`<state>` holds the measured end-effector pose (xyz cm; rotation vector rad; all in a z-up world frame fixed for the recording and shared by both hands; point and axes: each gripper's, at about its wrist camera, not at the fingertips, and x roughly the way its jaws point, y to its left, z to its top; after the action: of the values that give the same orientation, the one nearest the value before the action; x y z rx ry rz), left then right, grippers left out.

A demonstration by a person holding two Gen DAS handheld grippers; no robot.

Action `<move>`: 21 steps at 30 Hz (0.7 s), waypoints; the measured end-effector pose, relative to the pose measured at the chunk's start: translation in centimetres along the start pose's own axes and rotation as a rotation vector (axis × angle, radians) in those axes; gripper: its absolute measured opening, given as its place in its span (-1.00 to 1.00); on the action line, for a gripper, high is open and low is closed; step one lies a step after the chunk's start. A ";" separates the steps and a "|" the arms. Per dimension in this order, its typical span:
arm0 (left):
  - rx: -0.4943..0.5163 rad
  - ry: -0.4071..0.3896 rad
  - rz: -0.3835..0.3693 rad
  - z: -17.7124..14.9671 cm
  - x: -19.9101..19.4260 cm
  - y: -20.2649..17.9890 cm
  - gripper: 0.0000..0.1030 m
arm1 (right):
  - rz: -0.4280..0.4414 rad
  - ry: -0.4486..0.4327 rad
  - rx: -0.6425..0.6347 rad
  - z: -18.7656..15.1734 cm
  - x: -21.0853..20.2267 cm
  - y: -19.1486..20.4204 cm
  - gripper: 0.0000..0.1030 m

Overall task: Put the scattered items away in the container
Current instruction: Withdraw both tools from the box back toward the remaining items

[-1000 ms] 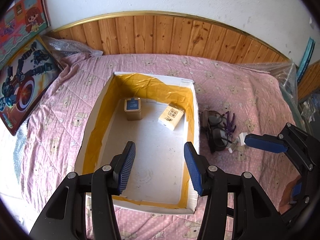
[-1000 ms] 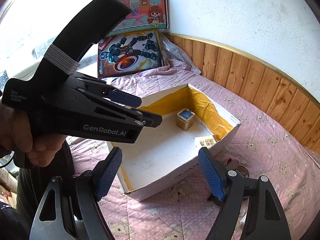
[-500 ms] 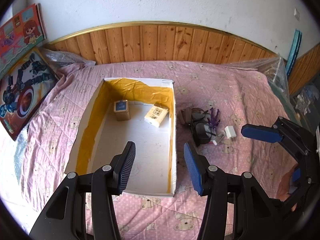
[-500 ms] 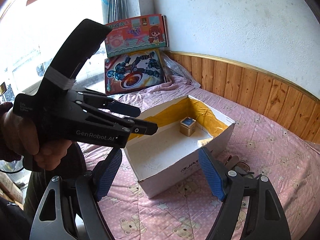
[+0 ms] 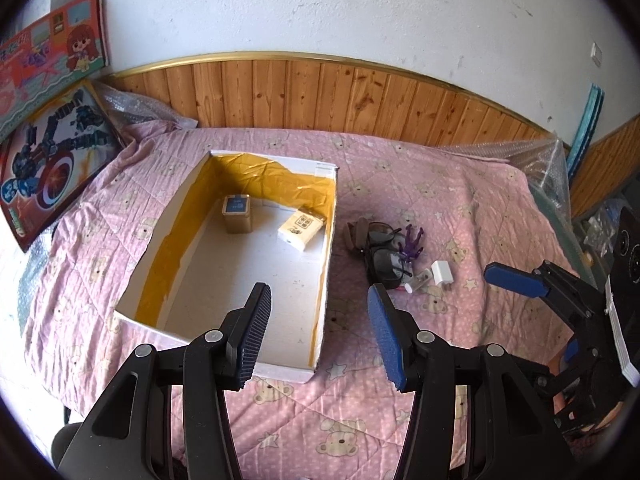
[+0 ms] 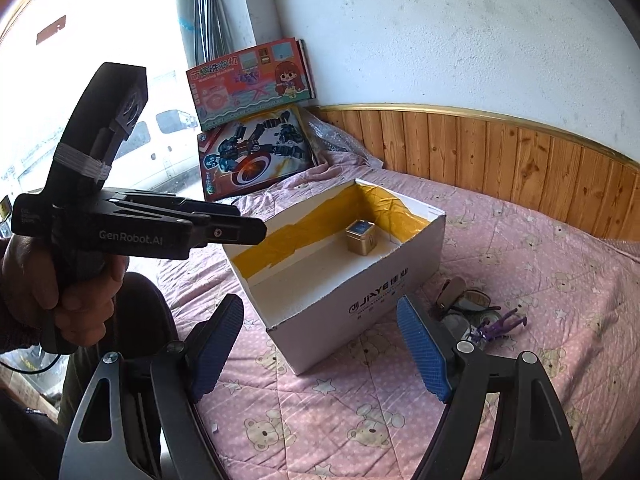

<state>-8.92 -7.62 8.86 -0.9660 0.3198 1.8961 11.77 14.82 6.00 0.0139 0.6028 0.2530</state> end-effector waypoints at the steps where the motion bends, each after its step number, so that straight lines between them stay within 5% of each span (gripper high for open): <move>1: -0.008 -0.001 -0.001 -0.3 0.0 0.0 0.04 | -0.002 -0.001 0.005 -0.2 -0.2 -0.2 0.55; 21: -0.023 0.079 -0.056 -2.7 4.0 -2.8 0.04 | -0.053 -0.001 0.083 -1.4 -0.7 -5.0 0.55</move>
<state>-6.24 -5.22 4.57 -1.0569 0.3151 1.8179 11.57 9.71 4.76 0.0782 0.6118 0.1759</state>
